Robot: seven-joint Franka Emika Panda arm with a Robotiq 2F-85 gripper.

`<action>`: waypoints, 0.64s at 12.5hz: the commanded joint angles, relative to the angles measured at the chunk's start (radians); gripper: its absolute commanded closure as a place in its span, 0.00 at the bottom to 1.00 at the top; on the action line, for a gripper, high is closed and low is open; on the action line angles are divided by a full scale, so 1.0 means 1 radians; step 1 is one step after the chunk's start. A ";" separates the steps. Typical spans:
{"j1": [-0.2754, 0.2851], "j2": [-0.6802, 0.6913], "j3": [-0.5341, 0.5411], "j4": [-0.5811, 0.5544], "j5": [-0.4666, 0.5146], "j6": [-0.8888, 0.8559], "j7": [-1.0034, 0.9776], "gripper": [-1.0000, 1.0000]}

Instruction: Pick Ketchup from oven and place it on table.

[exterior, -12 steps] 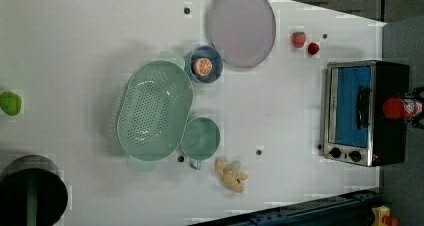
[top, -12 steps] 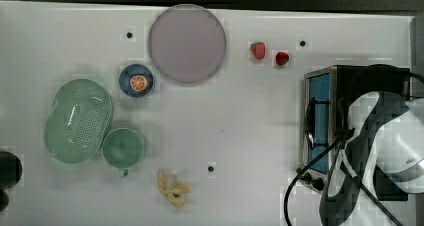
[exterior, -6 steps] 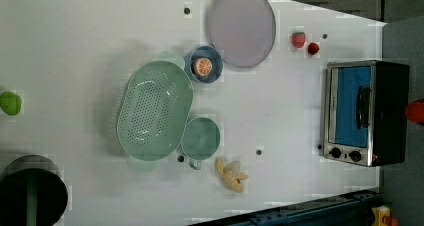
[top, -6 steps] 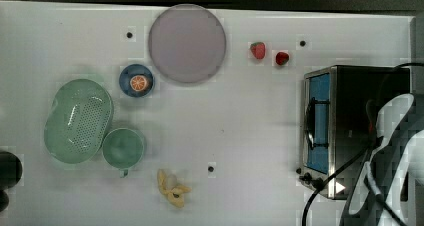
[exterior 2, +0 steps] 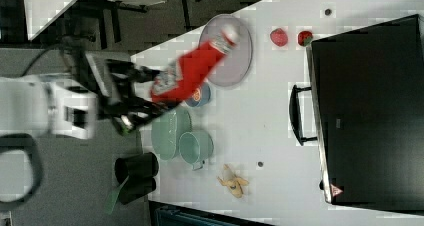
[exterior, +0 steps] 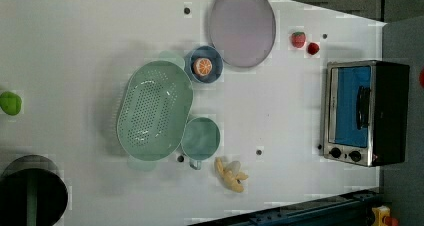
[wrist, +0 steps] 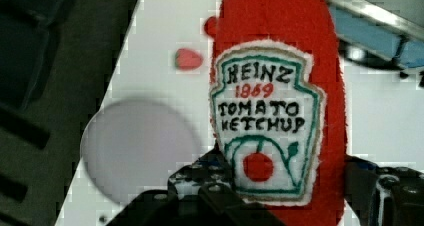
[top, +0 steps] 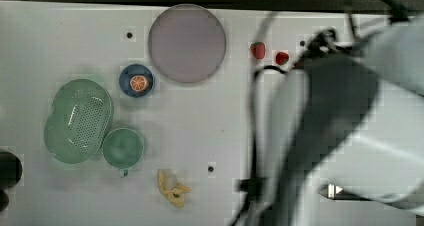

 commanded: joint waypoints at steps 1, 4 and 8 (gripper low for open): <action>-0.017 -0.002 0.102 -0.052 -0.015 -0.017 0.001 0.39; -0.015 -0.002 0.208 -0.119 -0.017 0.003 0.002 0.39; -0.014 0.007 0.260 -0.401 -0.087 0.232 0.002 0.39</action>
